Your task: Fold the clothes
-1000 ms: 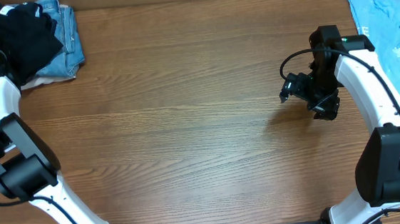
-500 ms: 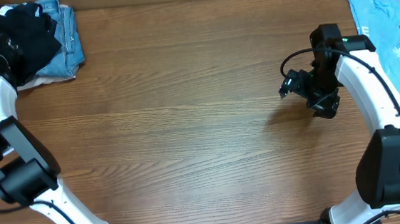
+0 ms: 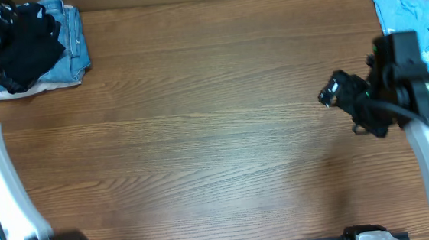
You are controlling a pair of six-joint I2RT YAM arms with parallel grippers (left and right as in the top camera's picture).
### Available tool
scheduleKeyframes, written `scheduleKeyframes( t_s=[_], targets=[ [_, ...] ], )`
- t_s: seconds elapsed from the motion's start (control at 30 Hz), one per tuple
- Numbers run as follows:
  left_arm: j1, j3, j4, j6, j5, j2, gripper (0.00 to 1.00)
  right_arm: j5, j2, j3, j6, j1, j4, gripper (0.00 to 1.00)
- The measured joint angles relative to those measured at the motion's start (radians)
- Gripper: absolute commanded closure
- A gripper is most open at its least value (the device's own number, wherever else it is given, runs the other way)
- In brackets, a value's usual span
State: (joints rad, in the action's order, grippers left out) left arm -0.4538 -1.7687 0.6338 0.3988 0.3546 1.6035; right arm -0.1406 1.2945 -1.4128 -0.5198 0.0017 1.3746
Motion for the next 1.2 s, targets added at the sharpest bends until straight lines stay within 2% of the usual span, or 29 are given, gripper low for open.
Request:
scheduleKeyframes(
  t_s=[0.1,0.37,0.5,0.7,0.97,1.2],
  targets=[
    [0.000,0.000,0.187,0.021,0.041,-0.114,0.00,-0.014,-0.108,0.000,0.000,0.000,0.059,0.00],
    [0.000,0.000,0.524,-0.017,0.125,-0.327,0.00,-0.051,-0.394,0.000,0.000,0.000,0.155,0.00],
    [0.000,0.041,0.595,-0.059,0.140,-0.430,0.00,-0.068,-0.531,-0.001,0.000,0.000,0.184,0.00],
    [0.000,0.245,0.580,-0.087,0.153,-0.655,0.00,-0.073,-0.663,-0.001,0.000,0.000,0.194,0.00],
    [0.000,0.617,0.417,-0.092,0.208,-1.005,0.00,-0.042,-0.757,0.009,0.000,0.000,0.228,0.02],
    [0.000,0.763,0.314,-0.076,0.222,-1.147,0.00,-0.006,-0.925,0.140,-0.012,0.000,0.179,0.00]
  ],
)
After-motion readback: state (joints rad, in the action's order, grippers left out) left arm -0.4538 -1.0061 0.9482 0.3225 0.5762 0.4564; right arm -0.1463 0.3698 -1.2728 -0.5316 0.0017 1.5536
